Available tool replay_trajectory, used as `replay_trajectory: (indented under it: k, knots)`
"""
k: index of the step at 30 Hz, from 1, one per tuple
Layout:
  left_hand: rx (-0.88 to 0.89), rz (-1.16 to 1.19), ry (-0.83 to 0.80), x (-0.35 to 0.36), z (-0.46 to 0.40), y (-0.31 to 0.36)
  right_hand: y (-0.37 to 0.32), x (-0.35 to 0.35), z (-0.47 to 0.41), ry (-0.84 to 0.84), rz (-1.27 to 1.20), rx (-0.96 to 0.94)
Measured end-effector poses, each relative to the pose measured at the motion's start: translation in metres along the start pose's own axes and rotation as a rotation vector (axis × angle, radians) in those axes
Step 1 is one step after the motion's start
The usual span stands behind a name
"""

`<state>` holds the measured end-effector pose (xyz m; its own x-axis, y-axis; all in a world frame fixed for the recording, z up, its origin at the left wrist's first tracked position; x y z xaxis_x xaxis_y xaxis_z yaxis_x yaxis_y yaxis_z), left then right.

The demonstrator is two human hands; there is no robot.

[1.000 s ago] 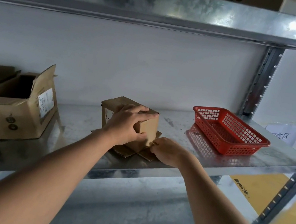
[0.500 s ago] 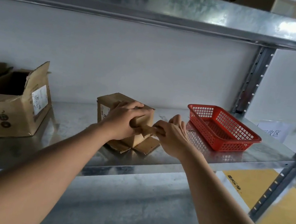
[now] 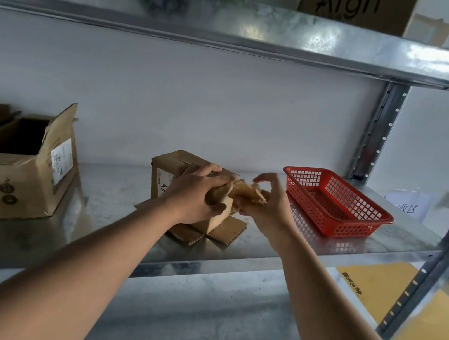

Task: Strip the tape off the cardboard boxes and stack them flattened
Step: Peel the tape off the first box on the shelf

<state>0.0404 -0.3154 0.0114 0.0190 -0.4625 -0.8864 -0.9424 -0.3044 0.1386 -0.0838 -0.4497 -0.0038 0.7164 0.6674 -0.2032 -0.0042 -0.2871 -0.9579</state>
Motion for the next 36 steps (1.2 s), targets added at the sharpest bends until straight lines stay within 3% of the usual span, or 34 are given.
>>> replay_trajectory:
  k: [3,7,13,21,25,33,36]
  knots:
    - [0.018,-0.02,0.025,0.004,-0.004,0.005,-0.004,-0.008,-0.002,0.066,0.093,-0.035]
    - [0.043,-0.028,0.057,0.011,-0.013,0.019,-0.018,-0.024,-0.004,0.109,-0.005,-0.074]
    - [0.082,-0.034,0.028,0.023,-0.031,0.053,-0.035,-0.086,-0.011,0.413,0.197,-0.211]
    - [-0.008,-0.059,0.041,0.043,-0.061,0.088,-0.017,-0.151,-0.059,0.423,0.483,-0.224]
    - [-0.066,-0.077,0.067,0.048,-0.064,0.098,0.006,-0.175,-0.082,0.399,0.666,-0.096]
    - [-0.106,-0.023,0.083,0.039,-0.066,0.113,0.036,-0.169,-0.105,0.101,0.763,0.109]
    - [-0.098,0.027,0.038,0.027,-0.064,0.107,0.018,-0.171,-0.107,0.246,1.036,-0.03]
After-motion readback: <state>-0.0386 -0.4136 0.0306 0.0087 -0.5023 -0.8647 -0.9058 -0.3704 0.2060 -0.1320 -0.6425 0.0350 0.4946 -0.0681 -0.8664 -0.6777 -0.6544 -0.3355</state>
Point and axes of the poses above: each hand's wrist, its own z-axis away from the middle knuckle, its own x-axis out of the palm, y = z × x, the point moved 7 cm from there along -z, towards the middle knuckle, and after that the axes turned 5 degrees about x, right-handed, at the moved point
